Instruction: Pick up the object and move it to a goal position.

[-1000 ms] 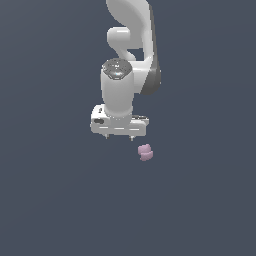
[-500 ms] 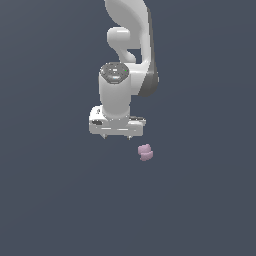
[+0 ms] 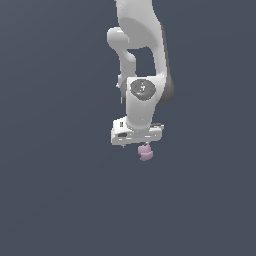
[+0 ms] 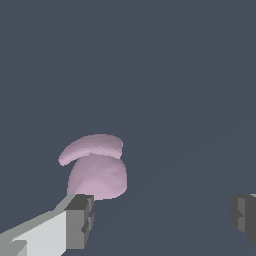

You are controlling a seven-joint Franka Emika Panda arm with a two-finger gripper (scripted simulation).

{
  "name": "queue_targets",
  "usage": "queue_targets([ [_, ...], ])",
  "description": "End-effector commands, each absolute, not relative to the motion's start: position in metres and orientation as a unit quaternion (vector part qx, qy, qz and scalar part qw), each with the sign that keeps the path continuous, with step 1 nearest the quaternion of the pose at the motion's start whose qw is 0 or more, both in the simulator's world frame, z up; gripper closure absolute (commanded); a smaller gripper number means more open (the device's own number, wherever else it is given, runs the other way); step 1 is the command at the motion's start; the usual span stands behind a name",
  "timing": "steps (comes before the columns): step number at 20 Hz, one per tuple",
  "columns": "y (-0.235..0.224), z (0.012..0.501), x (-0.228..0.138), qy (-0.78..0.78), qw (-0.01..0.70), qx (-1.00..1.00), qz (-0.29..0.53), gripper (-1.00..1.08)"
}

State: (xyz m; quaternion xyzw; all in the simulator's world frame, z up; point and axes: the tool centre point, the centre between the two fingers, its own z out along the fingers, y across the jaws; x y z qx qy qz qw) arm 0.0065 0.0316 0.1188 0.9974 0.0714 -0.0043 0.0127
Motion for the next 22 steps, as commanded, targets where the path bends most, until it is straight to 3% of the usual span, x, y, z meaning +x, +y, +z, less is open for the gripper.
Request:
queue_targets([
  [1,0.057,0.105,0.006,0.099,0.007,0.995,-0.002,-0.92],
  [7,0.085,0.09,0.005,0.129,0.0,0.992,0.0,-0.92],
  [22,0.085,0.044,0.003,0.13,0.0,0.992,0.0,-0.92],
])
